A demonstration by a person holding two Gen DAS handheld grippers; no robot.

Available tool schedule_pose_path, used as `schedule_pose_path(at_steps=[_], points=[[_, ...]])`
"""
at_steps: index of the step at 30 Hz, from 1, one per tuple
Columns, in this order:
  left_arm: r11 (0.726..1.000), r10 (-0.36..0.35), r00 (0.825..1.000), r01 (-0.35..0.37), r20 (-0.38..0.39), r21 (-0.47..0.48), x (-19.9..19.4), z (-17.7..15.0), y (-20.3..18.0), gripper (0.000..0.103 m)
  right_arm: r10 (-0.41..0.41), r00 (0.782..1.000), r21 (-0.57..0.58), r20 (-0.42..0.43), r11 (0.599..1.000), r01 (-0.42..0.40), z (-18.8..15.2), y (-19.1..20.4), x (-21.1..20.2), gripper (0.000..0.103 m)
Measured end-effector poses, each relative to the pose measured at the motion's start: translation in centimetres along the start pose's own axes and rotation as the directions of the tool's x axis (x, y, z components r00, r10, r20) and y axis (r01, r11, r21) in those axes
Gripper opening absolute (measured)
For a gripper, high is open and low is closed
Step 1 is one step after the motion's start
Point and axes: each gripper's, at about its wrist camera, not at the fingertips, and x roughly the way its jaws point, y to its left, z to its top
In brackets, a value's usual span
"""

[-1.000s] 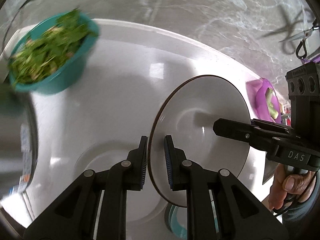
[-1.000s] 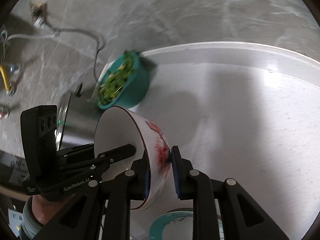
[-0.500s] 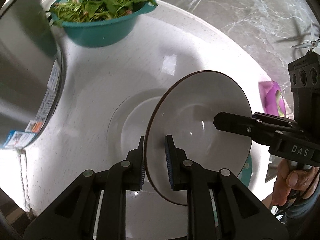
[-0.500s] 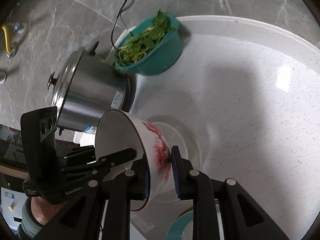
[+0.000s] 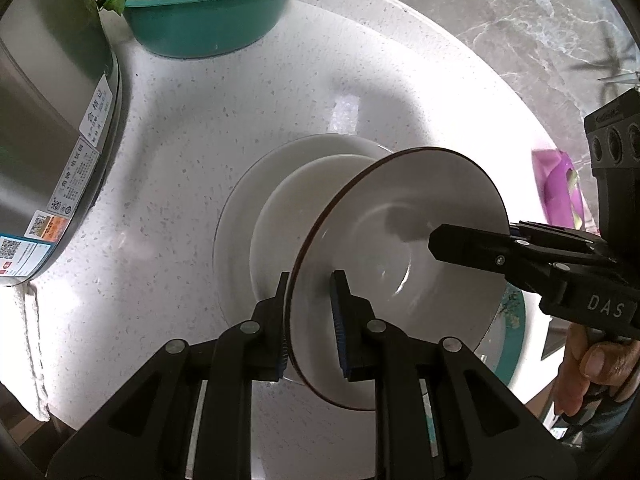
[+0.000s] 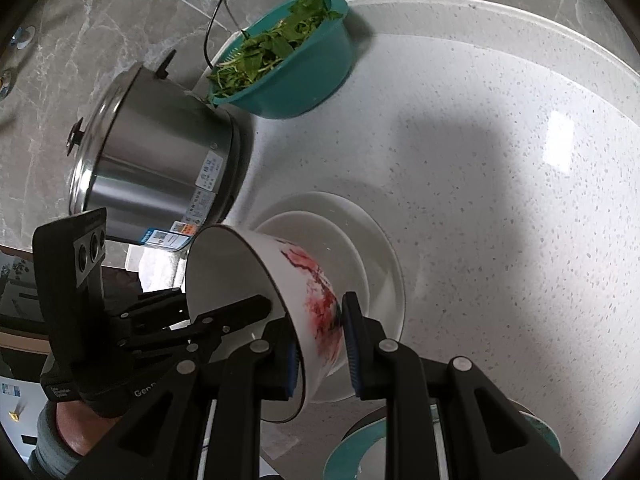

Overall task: Organize plates and bowls
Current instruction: 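Lower the red-floral bowl into the white bowl with both grippers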

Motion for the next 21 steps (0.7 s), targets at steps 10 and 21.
schedule_pose_path(at_steps=[10,21], points=[[0.999,0.034,0.999,-0.034,0.023,0.013,0.9,1.7,-0.7,0.016,-0.026,1.000,-0.001,-0.015,1.000,0.026,0.4,-0.3,1.1,0.018],[0.999,0.045,0.997,-0.046,0.065,0.014,0.8,2.1,-0.9,0.016,-0.043,0.998,-0.001,-0.047,0.999,0.043,0.9,-0.3,2.5,0.013]])
